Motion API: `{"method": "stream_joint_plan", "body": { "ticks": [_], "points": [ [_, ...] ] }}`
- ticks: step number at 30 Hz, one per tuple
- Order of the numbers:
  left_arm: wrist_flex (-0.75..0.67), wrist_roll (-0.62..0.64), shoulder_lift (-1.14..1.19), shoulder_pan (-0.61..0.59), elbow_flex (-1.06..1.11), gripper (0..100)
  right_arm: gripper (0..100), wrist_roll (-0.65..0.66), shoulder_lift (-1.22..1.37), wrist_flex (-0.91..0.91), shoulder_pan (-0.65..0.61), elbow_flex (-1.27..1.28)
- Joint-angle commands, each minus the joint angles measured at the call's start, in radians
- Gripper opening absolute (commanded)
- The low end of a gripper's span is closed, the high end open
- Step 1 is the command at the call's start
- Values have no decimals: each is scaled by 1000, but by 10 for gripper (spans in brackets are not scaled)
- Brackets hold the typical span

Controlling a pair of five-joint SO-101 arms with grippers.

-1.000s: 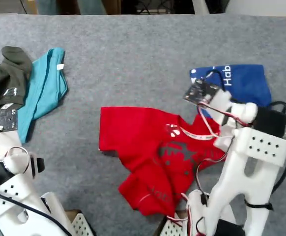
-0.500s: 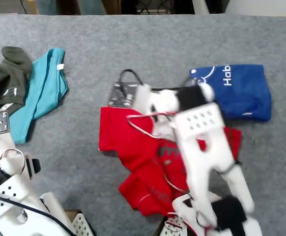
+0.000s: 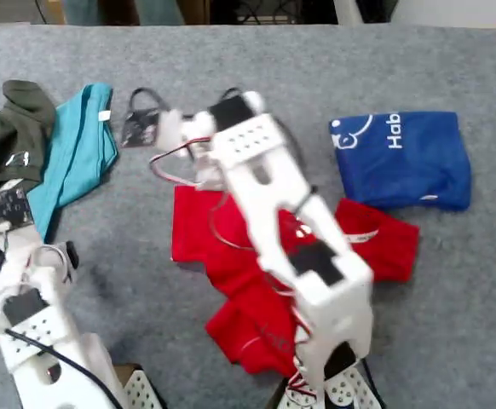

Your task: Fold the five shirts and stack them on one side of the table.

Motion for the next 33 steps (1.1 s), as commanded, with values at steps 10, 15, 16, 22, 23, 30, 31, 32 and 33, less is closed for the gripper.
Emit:
{"method": "stream_joint_plan", "body": {
  "ticks": [10, 15, 16, 22, 23, 30, 31, 32, 33],
  "points": [
    [-83, 91, 21, -4, 19, 238, 177, 121, 432, 83, -80, -504],
    [-84, 91, 21, -4, 21, 238, 177, 117, 582, 143, -81, -720],
    [-84, 91, 21, -4, 21, 238, 175, 117, 608, 152, -81, -762],
    [-84, 91, 21, -4, 21, 238, 174, 83, 743, 186, -83, -958],
    [-84, 91, 21, -4, 21, 238, 174, 78, 760, 186, -83, -975],
    [-86, 91, 21, -4, 21, 238, 174, 75, 820, 201, -83, -989],
    [-86, 91, 21, -4, 21, 238, 174, 75, 825, 201, -83, -990],
    [-86, 91, 21, -4, 21, 238, 173, 75, 829, 201, -83, -992],
    [-86, 91, 21, -4, 21, 238, 173, 75, 834, 199, -83, -990]
  ]
}}
